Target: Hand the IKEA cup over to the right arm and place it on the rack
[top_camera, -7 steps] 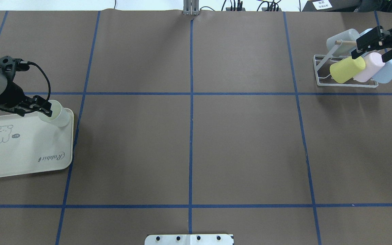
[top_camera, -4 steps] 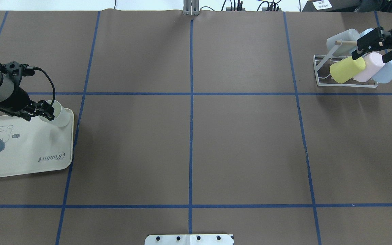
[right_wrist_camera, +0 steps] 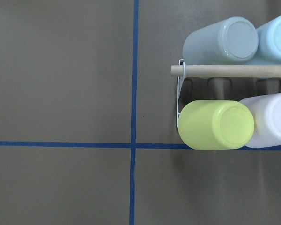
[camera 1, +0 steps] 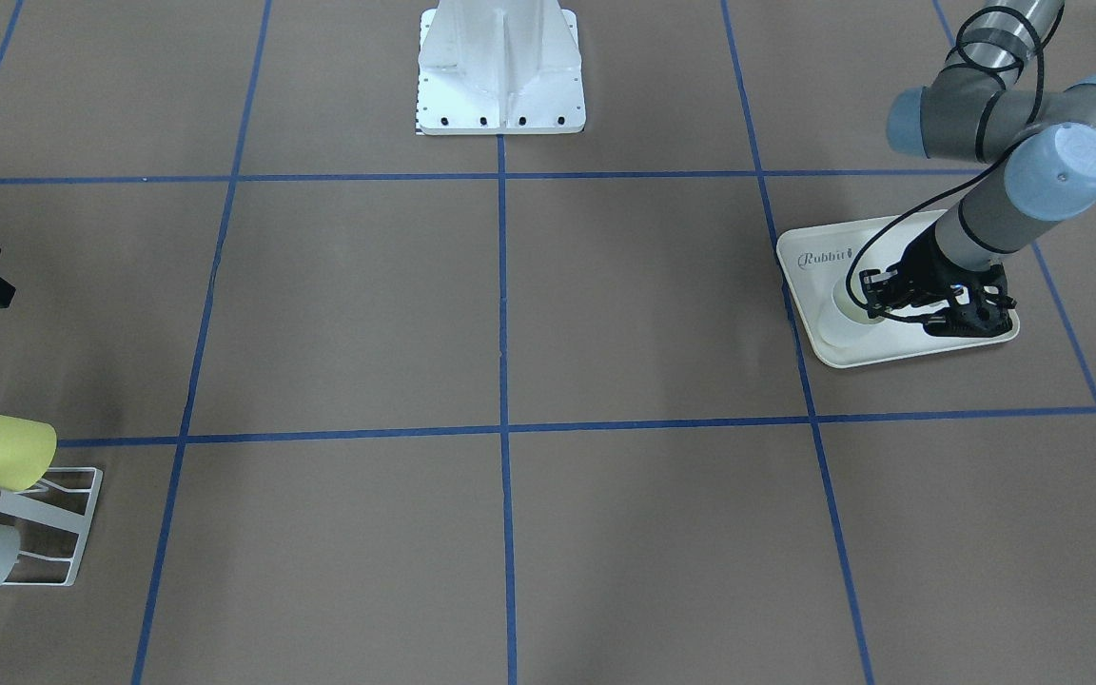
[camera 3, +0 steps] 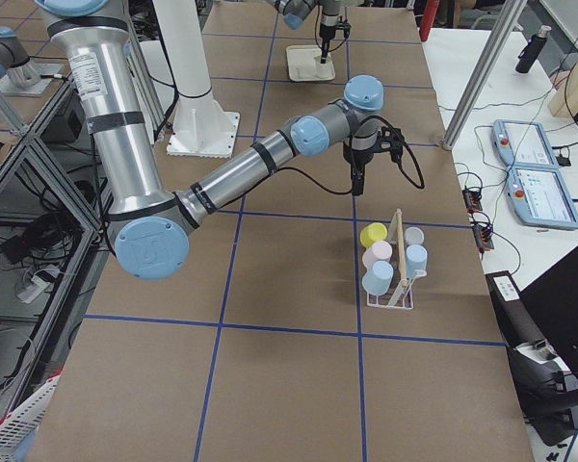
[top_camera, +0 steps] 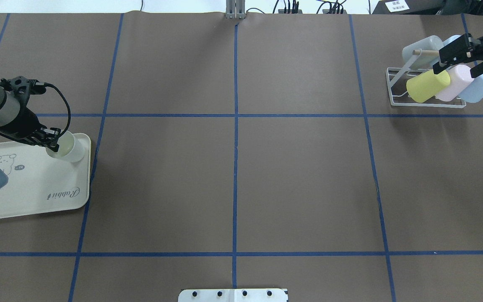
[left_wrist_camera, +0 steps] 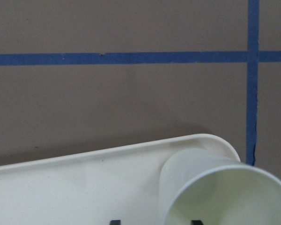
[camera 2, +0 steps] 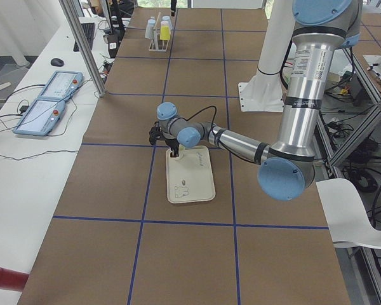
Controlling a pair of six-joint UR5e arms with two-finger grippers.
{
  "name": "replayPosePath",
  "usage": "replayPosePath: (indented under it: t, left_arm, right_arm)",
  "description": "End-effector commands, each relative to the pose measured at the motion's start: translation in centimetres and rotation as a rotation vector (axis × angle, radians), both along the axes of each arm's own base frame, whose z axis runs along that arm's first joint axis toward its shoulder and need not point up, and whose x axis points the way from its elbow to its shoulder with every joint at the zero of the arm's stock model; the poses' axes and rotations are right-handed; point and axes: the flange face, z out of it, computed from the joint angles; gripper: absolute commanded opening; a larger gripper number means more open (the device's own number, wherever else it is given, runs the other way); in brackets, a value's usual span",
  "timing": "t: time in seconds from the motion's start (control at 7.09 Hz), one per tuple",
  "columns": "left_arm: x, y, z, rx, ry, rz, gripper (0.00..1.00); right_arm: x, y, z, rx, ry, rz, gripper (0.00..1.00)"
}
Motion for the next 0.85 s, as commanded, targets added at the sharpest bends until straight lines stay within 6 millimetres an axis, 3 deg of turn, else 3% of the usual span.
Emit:
replayPosePath:
  t: [0.0, 0.14, 0.42, 0.56, 0.71]
  left_arm:
    - [-0.5, 0.0, 0.4, -0.004, -0.008, -0.005, 0.0]
    - [-0.6, 0.1, -1.4, 0.023, 0.014, -0.006, 0.0]
    - [-2.4, 1.4, -8.8, 0.113, 0.086, -0.027, 0.0]
    - [-3.1, 1.1, -13.0, 0.121, 0.092, -0.044, 0.0]
    - [-3.3, 1.7, -16.0, 0.109, 0.117, -0.073, 0.0]
  right_arm:
    - [-0.3, 0.1, 0.1, -0.008, -0.001, -0.002, 1.0]
    - [-0.3, 0.1, 0.0, -0.007, -0.004, -0.003, 1.0]
    - [-0.3, 0.2, -1.2, 0.006, -0.015, 0.003, 1.0]
    - [-1.2, 0.8, -2.2, -0.002, -0.027, 0.005, 1.0]
    - [-3.8, 2.0, -3.4, -0.024, -0.041, 0.001, 1.0]
